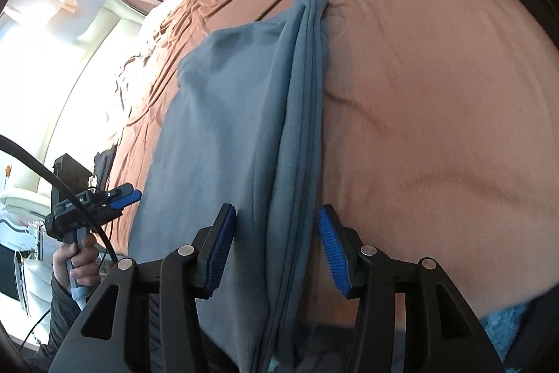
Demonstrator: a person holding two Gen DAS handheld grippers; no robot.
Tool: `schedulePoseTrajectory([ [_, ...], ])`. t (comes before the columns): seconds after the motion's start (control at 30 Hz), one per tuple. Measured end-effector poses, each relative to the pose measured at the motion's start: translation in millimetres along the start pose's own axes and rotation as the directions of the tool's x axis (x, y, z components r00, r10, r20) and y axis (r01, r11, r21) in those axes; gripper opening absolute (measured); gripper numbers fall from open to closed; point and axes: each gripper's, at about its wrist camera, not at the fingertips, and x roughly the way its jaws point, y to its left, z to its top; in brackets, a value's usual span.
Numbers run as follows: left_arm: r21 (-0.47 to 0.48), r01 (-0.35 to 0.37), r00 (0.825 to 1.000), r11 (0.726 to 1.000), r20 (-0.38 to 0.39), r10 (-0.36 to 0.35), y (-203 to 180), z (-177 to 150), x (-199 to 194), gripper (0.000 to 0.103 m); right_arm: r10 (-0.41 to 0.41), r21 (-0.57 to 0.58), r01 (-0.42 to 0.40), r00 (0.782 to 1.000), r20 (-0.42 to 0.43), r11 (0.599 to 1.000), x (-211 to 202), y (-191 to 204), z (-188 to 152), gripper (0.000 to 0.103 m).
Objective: Fold small clothes
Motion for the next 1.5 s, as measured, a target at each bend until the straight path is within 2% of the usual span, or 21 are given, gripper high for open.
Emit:
schedulePoseTrajectory([
  [0.27, -0.047, 0.019, 1.000, 0.999, -0.011, -0.020, 9, 30, 23, 0.033, 0.063, 0.047, -0.062, 0.998, -0.021, 0.997, 27, -15, 24, 0.047],
  [0.4, -0.041, 0.019, 1.000, 0.999, -0.004, -0.019, 6, 46, 28, 0.033, 0.094, 0.068, -0.092, 0.995, -0.026, 0.993, 39, -23, 39, 0.054],
  [0.63, -0.061, 0.044, 0.999, 0.997, 0.001, -0.044, 8, 70, 36, 0.033, 0.104, 0.060, -0.101, 0.994, -0.038, 0.993, 55, -28, 63, 0.055],
  [0.73, -0.063, 0.058, 0.998, 0.996, 0.005, -0.058, 9, 78, 39, 0.033, 0.125, 0.070, -0.122, 0.991, -0.039, 0.990, 56, -33, 67, 0.055],
  [1.13, -0.051, 0.070, 0.997, 0.996, 0.028, -0.068, -1, 107, 51, 0.033, 0.119, 0.046, -0.117, 0.992, -0.038, 0.992, 69, -29, 83, 0.055],
  [1.17, -0.046, 0.068, 0.997, 0.997, 0.032, -0.067, -2, 109, 53, 0.032, 0.119, 0.043, -0.118, 0.992, -0.034, 0.992, 67, -29, 83, 0.054],
  [1.23, -0.048, 0.065, 0.997, 0.997, 0.031, -0.064, -3, 111, 58, 0.029, 0.110, 0.041, -0.109, 0.994, -0.026, 0.993, 67, -29, 84, 0.045],
  [1.27, -0.049, 0.063, 0.998, 0.997, 0.031, -0.062, -4, 113, 59, 0.023, 0.106, 0.043, -0.105, 0.994, -0.020, 0.994, 66, -30, 84, 0.042],
  [1.3, -0.046, 0.060, 0.998, 0.997, 0.032, -0.058, -5, 115, 60, 0.017, 0.104, 0.043, -0.103, 0.994, -0.017, 0.994, 66, -29, 84, 0.034],
  [1.33, -0.040, 0.063, 0.997, 0.997, 0.034, -0.062, -7, 117, 59, 0.016, 0.105, 0.043, -0.104, 0.994, -0.017, 0.994, 65, -30, 83, 0.027],
  [1.4, -0.018, 0.079, 0.996, 0.997, 0.052, -0.078, -12, 118, 51, 0.015, 0.116, 0.037, -0.115, 0.993, -0.013, 0.993, 62, -28, 83, 0.022],
  [1.5, -0.002, 0.099, 0.993, 0.995, 0.063, -0.099, -16, 122, 41, 0.015, 0.122, 0.014, -0.122, 0.993, 0.003, 0.992, 56, -23, 82, 0.022],
])
